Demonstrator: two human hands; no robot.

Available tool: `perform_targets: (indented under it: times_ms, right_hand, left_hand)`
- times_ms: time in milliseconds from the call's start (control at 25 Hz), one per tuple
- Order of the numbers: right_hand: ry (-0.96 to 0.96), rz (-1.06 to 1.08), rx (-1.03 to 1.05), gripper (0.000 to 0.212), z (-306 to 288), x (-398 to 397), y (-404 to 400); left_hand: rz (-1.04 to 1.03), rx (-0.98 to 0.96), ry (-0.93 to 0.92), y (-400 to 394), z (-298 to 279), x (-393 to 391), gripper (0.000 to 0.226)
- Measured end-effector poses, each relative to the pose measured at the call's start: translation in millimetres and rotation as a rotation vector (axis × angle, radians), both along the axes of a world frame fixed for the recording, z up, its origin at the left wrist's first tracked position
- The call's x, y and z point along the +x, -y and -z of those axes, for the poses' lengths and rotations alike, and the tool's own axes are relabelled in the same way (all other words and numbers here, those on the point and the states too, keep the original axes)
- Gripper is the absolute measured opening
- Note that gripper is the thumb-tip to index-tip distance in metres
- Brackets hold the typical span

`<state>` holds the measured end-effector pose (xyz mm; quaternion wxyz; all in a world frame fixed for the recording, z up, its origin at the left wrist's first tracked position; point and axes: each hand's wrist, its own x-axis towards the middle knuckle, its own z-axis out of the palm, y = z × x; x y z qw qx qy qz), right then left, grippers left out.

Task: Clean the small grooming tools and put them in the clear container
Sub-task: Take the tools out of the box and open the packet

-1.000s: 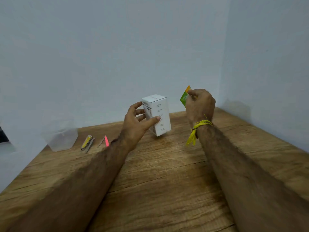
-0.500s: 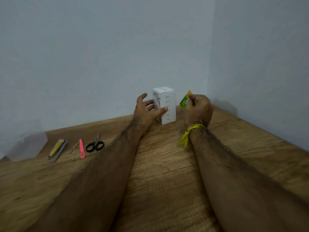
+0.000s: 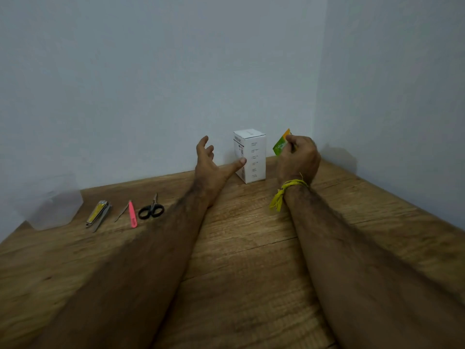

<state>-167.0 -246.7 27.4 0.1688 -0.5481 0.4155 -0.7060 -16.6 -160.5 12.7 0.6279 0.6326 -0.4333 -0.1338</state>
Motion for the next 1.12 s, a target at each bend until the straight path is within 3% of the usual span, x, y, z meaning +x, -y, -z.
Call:
perform_targets:
  times_ms: [200,400,520,680,760,960,1120]
  right_hand:
    - [-0.041,-0.067,-0.198,0.019,-24.4,11.1,-29.1]
    - [-0.164,0.146,-0.501,0.029,-55.9,17.6,-83.9]
    - [-0.070,-0.120,-0.592,0.018,-71.4,33.4,-125.0]
    - [0.002,-0.956,-0.066,0.013,-60.3,59.4,-179.7]
    - [-0.079,-1.164,0.039,0.013,-44.9,66.5,-190.3]
    - [-0.223,-1.264,0.097,0.021,-14.3,77.7,-196.0]
    - [-0.212,-1.255,0.167,0.016,-5.3,81.4,-196.9]
  left_hand:
    - [-0.007,-0.012,0.110,-83.1,-8.5,1.7,0.100]
    - [-0.012,-0.060,0.127,-174.8,-16.7,-8.6,0.069]
    - [0.019,-0.081,0.078,-221.5,-18.4,-13.6,0.055]
    - [-0.045,-0.149,-0.033,-241.7,-19.2,-7.0,0.042]
    - [-0.066,-0.203,-0.145,-241.7,-23.7,4.0,0.040]
    - [-0.115,-0.100,0.079,-238.5,-11.4,26.9,0.033]
    - [-0.188,-0.092,-0.011,-234.7,-5.7,40.5,0.030]
